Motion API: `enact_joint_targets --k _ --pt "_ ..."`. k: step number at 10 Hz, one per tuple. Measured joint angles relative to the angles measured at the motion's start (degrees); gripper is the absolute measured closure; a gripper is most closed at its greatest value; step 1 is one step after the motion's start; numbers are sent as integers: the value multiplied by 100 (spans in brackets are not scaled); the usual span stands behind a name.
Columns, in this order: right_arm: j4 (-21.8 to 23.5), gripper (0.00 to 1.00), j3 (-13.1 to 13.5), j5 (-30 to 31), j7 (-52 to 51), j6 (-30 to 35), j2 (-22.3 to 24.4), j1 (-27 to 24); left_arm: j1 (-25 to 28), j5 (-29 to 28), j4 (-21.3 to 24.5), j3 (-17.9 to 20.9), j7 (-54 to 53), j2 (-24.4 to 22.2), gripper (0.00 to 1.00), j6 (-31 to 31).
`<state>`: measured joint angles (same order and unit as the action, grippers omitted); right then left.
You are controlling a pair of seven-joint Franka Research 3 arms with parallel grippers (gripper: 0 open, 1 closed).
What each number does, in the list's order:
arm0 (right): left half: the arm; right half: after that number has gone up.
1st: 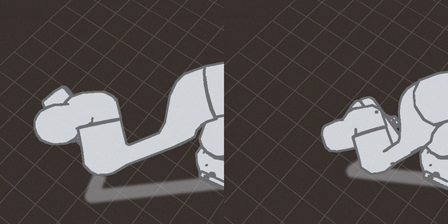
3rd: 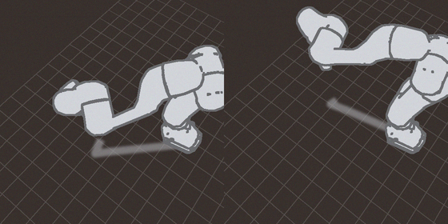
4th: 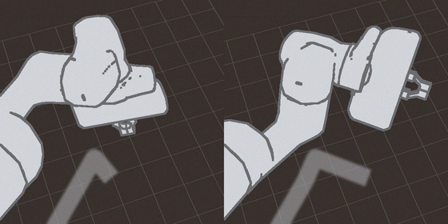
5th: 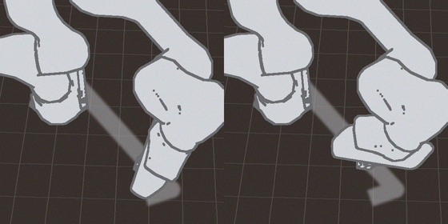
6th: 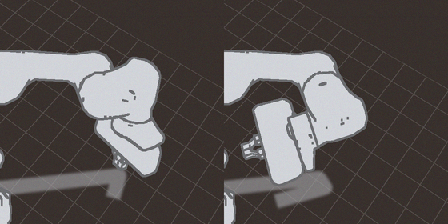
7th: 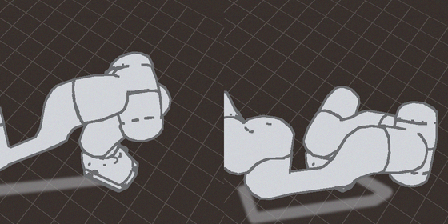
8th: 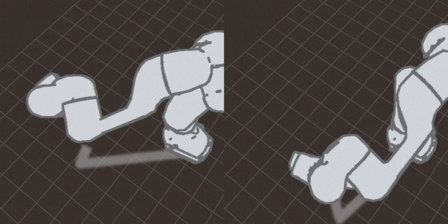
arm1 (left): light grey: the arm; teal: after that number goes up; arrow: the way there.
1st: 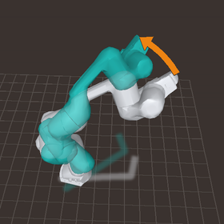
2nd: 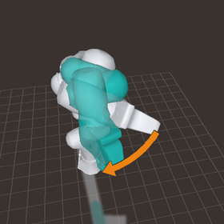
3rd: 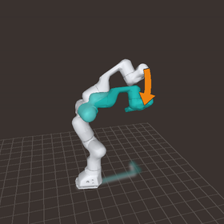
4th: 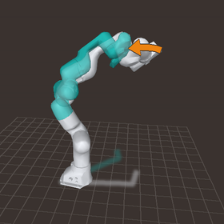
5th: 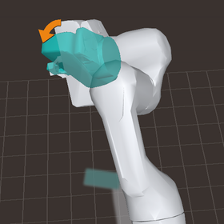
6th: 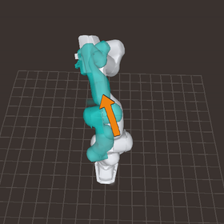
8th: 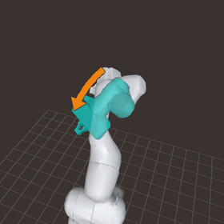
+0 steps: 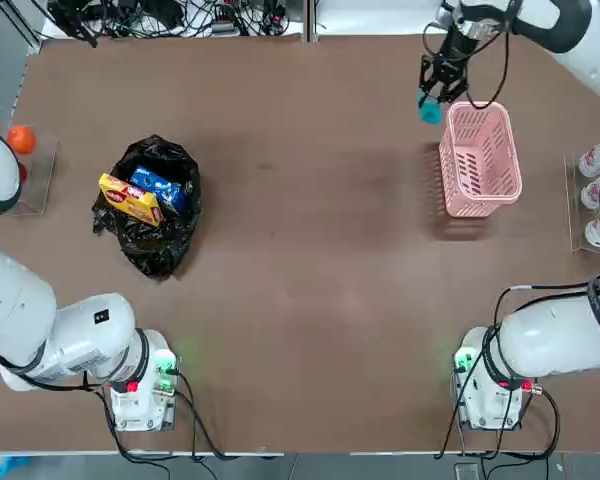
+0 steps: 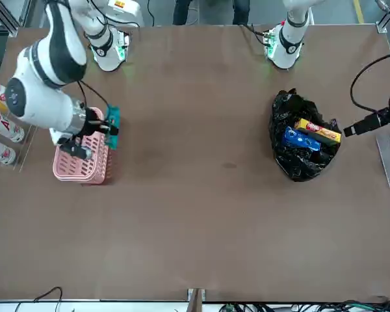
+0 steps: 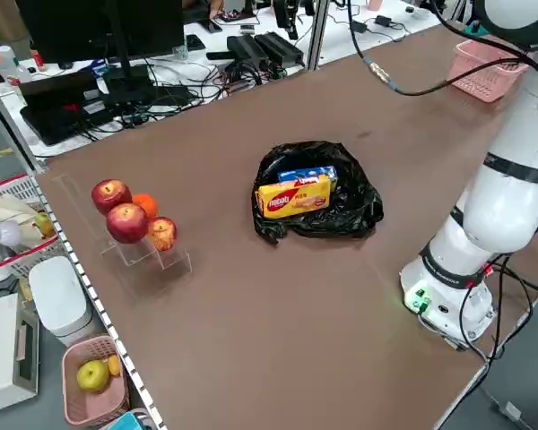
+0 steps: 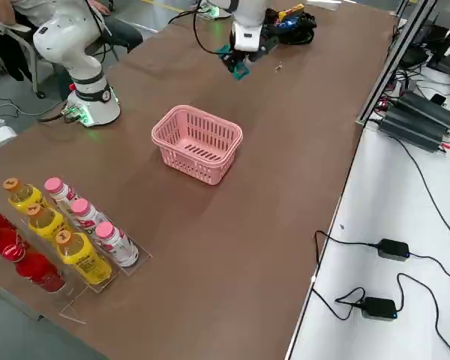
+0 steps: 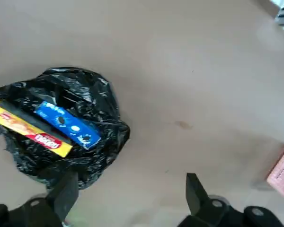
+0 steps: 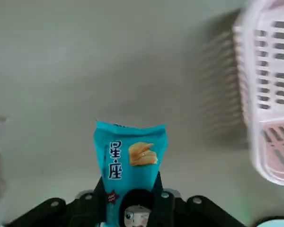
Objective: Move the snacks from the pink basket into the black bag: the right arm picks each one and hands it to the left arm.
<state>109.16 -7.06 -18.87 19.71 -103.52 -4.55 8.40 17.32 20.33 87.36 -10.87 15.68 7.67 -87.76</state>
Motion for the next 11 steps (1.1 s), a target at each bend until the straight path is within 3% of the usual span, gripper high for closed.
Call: enact_joint_targets --k 2,4,7,9,11 --pt "-499 62 -11 -4 -477 -58 -189 758 -20 245 193 -236 374 -1 0 -384" --pt "-1381 63 -15 260 -586 -156 -560 1675 -35 441 378 -500 621 -3 0 -702" --pt "-2277 64 -13 1052 -641 -1102 -1261 2832 -46 998 429 -746 879 -13 0 -798" --pt "-2433 66 -4 1255 -1078 -2058 -1494 3114 -54 1242 429 -881 1104 -28 2 -822" --pt "-2715 66 4 1262 -1590 -2570 -1692 3197 -55 1439 437 -959 1114 -27 4 -822"
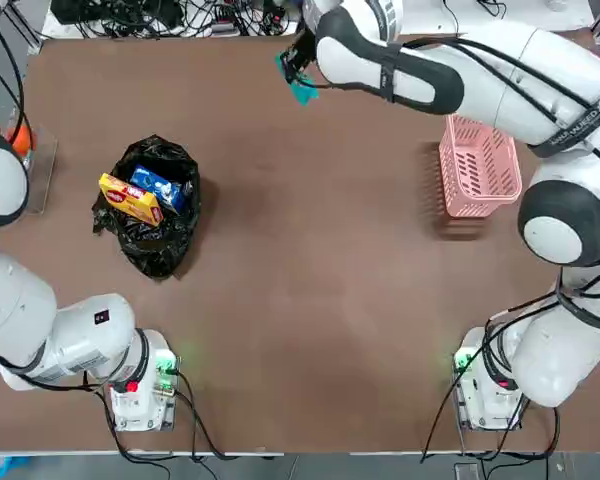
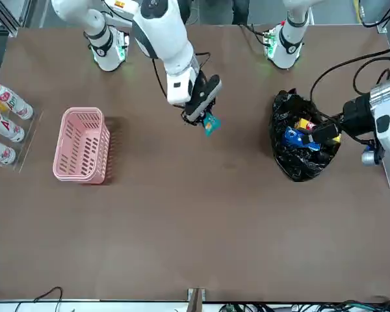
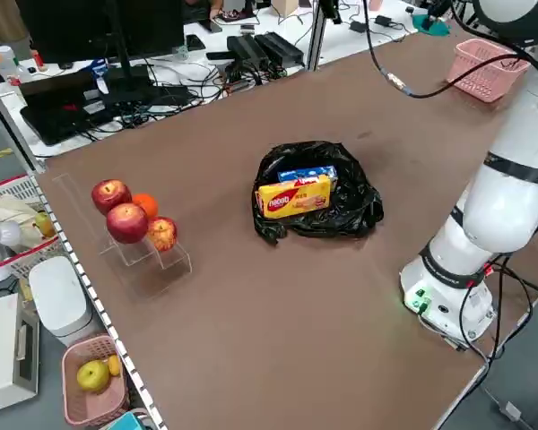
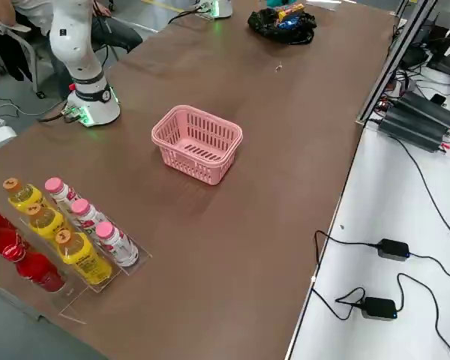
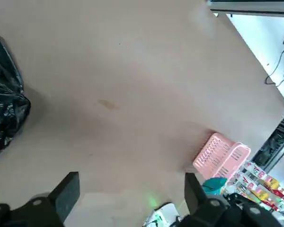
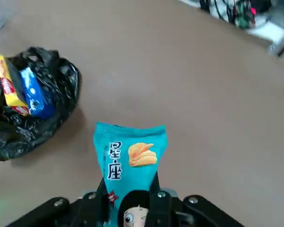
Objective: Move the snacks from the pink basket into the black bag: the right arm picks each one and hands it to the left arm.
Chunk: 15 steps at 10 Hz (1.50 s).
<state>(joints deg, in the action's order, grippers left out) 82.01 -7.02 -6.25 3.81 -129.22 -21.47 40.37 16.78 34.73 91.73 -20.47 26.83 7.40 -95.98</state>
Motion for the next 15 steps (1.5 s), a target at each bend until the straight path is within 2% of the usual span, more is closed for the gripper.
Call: enact_joint_targets --k 2,3,5,6,11,15 --pt "-648 66 3 3 -100 -283 -425 269 -3 32 3 -249 -20 1 5 -2" --pt "-926 66 7 4 -100 -653 -705 424 -10 33 2 -401 -25 1 5 -8" --pt "-1230 66 21 6 -44 -1293 -1177 643 -15 32 -5 -730 -49 -6 5 -22" --pt "-1348 66 34 17 17 -1407 -1308 726 -18 31 -6 -857 -49 -17 7 -24" --pt "-1543 65 58 40 50 -1403 -1363 832 -187 -184 66 -990 -233 -14 14 -23" --pt "-1555 65 283 69 238 -1409 -1363 1124 -346 -291 130 -1010 -303 23 21 -24"
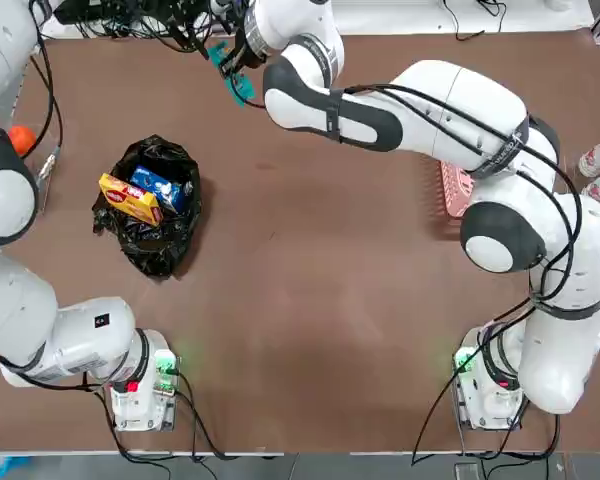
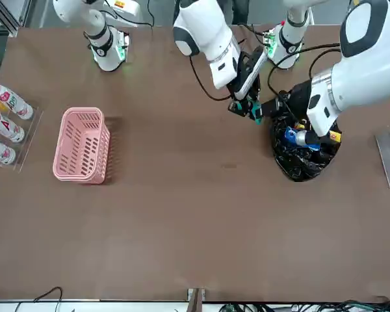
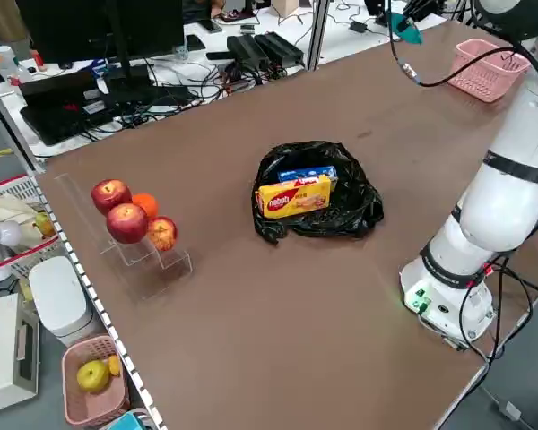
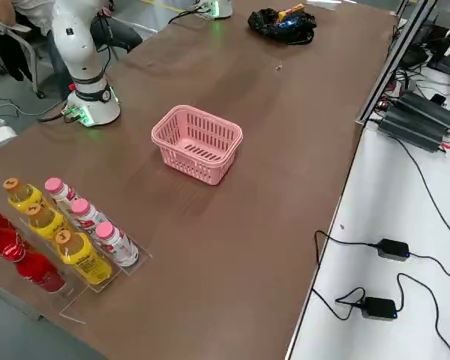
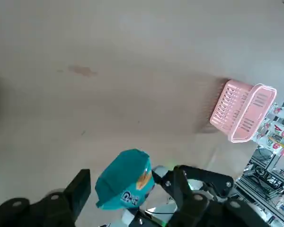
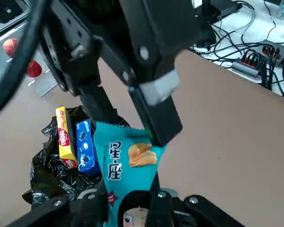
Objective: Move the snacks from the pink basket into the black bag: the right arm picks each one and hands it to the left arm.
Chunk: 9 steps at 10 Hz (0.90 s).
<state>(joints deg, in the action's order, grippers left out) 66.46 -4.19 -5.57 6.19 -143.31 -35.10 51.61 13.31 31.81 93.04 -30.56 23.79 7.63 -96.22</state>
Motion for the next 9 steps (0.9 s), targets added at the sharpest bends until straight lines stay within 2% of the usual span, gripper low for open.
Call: enact_joint_targets --k 1,2,4,7,9 --pt "-4 65 40 0 11 -7 0 42 -6 -97 10 -1 -28 53 28 0" --pt "-16 65 56 0 23 -7 0 60 -7 -133 10 -4 -83 107 47 -2" --pt "-16 64 57 0 78 2 -9 84 -8 -133 6 -8 -135 130 76 -33" --pt "-24 63 63 0 105 -1 -9 88 -7 -133 4 -11 -143 130 97 -17" --pt "-25 61 63 0 111 0 -9 89 0 -141 4 -11 -143 130 99 25"
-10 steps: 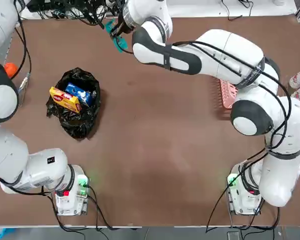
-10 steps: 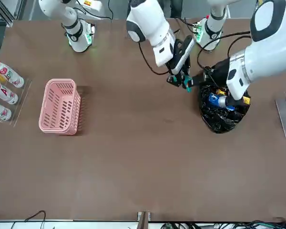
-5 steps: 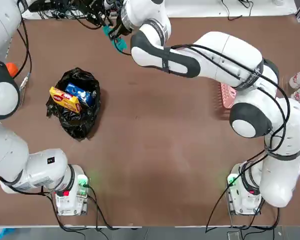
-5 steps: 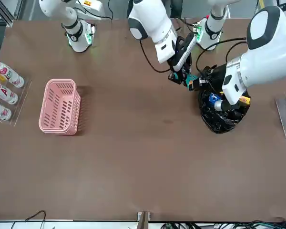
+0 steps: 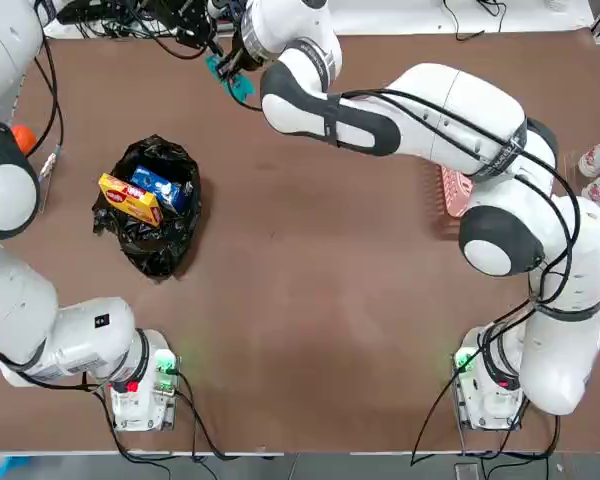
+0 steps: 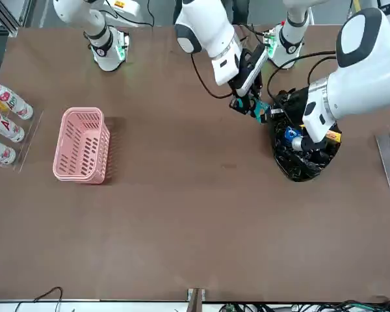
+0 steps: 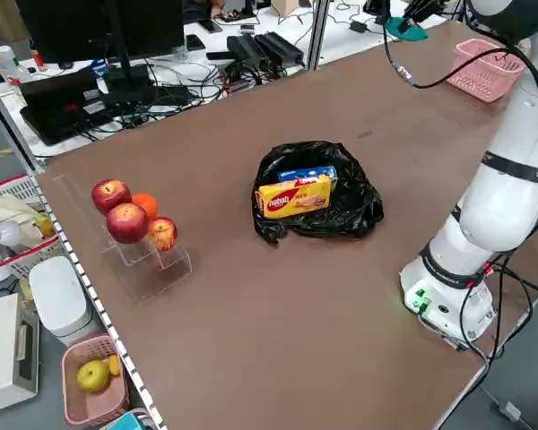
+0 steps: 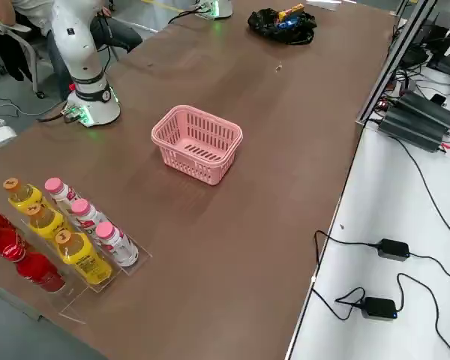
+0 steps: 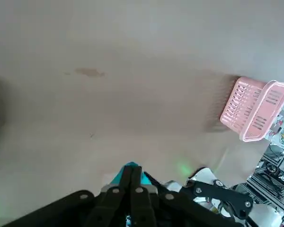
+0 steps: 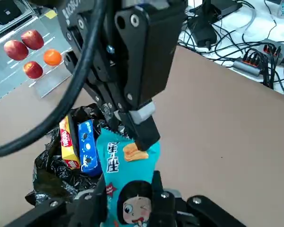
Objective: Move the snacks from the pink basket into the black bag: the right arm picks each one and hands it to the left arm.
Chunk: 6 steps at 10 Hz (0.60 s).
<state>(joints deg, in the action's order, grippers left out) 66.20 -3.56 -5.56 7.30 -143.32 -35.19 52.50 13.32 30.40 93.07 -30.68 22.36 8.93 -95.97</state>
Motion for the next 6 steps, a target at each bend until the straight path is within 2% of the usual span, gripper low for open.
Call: enact_joint_targets --k 6 --pt "-22 57 0 0 99 1 0 11 37 0 -10 9 0 0 99 112"
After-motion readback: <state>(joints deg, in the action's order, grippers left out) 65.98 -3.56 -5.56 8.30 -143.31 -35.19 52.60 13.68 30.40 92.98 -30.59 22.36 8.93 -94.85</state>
